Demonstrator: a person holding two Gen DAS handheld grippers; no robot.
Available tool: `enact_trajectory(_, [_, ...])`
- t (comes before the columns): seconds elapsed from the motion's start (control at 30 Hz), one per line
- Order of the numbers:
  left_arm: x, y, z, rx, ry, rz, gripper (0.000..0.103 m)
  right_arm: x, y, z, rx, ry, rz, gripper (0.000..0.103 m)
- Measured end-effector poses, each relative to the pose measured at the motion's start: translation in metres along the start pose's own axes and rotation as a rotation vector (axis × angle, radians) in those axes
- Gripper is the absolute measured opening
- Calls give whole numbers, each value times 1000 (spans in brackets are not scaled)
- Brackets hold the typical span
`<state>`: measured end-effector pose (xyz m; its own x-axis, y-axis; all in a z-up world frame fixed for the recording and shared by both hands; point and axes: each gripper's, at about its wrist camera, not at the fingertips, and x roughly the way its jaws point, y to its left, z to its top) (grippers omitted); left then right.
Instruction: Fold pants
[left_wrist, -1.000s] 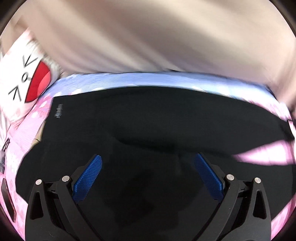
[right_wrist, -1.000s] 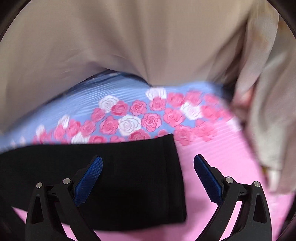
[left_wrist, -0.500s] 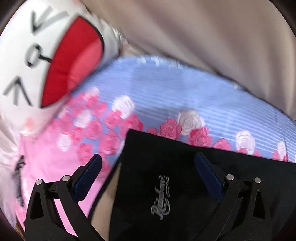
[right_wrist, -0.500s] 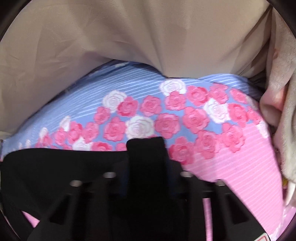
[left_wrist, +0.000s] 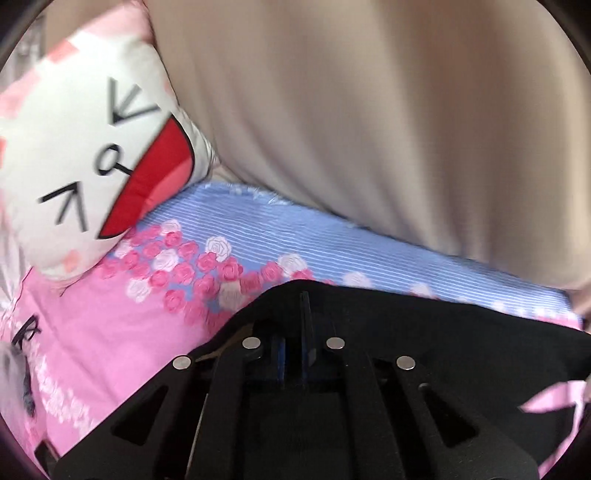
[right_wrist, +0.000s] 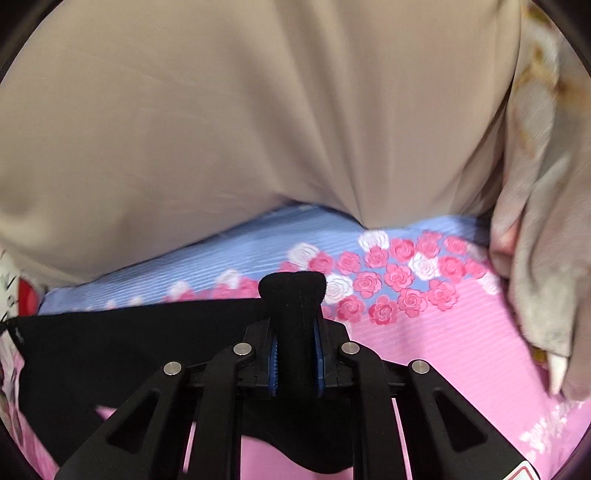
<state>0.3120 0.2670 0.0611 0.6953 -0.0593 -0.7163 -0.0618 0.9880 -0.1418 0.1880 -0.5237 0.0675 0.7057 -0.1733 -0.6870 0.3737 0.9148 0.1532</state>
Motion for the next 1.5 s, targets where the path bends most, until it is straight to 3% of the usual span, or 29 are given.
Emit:
enact_trajectory(0.13, [-71, 9, -43, 34, -47, -39, 4, -54, 3, -24, -68, -61, 59, 12])
enact_trajectory(0.23, [-101, 17, -88, 63, -11, -19, 5, -86, 7, -56, -132, -61, 69, 13])
enact_trajectory(0.4, [-79, 54, -154, 68, 132, 93, 6, -104, -22, -124, -182, 20, 57, 14])
enact_trajectory(0.5, [-55, 70, -191, 62, 230, 174, 11, -92, -47, -164, -168, 121, 30, 21])
enact_trajectory(0.57, [-53, 76, -201, 35, 253, 225, 26, -91, -59, -183, -141, 157, 16, 37])
enact_trajectory(0.63, [-69, 70, -198, 39, 216, 293, 35, -105, -70, -192, -97, 138, 15, 47])
enact_trajectory(0.67, [-81, 62, -194, 60, 183, 359, 53, -119, -76, -192, -69, 98, 22, 52])
enact_trajectory(0.7, [-100, 48, -187, 94, 112, 438, 65, -128, -79, -191, -50, 69, 20, 56])
enact_trajectory(0.73, [-117, 37, -181, 117, 48, 494, 94, -140, -85, -190, -24, 32, 20, 62])
enact_trajectory(0.77, [-141, 22, -174, 142, -53, 560, 98, -156, -92, -188, 17, -20, 32, 63])
enact_trajectory(0.83, [-167, -1, -165, 174, -151, 594, 98, -174, -106, -185, 89, -79, 66, 63])
enact_trajectory(0.87, [-178, -11, -162, 180, -185, 587, 98, -180, -111, -182, 130, -103, 98, 63])
enact_trajectory(0.93, [-193, -34, -158, 184, -227, 499, 98, -184, -119, -178, 205, -125, 147, 64])
enact_trajectory(1.03, [-184, -73, -165, 217, -175, 308, 98, -161, -117, -178, 243, -19, 180, 64])
enact_trajectory(1.1, [-165, -102, -179, 256, -117, 207, 98, -132, -107, -184, 212, 103, 164, 64])
enact_trajectory(1.13, [-154, -116, -185, 276, -88, 171, 98, -125, -101, -190, 193, 133, 160, 54])
enact_trajectory(1.17, [-144, -131, -195, 296, -57, 143, 98, -118, -95, -193, 157, 157, 152, 16])
enact_trajectory(1.2, [-131, -149, -205, 326, -18, 111, 98, -111, -79, -190, 74, 184, 151, 11])
enact_trajectory(1.27, [-114, -179, -221, 370, 32, 64, 98, -119, -56, -177, -42, 148, 98, 11])
enact_trajectory(1.33, [-107, -201, -233, 397, 42, 32, 98, -158, -23, -152, -191, -4, 78, 11])
enact_trajectory(1.37, [-106, -210, -238, 407, 40, 23, 98, -177, -11, -145, -251, -80, 61, 12])
enact_trajectory(1.4, [-107, -220, -244, 420, 34, 14, 98, -197, 5, -142, -367, -174, -18, 19])
enact_trajectory(1.47, [-105, -233, -255, 429, 42, -3, 98, -204, 16, -158, -519, -229, -170, 54])
enact_trajectory(1.5, [-103, -237, -261, 440, 54, -23, 98, -191, 9, -182, -588, -167, -237, 74])
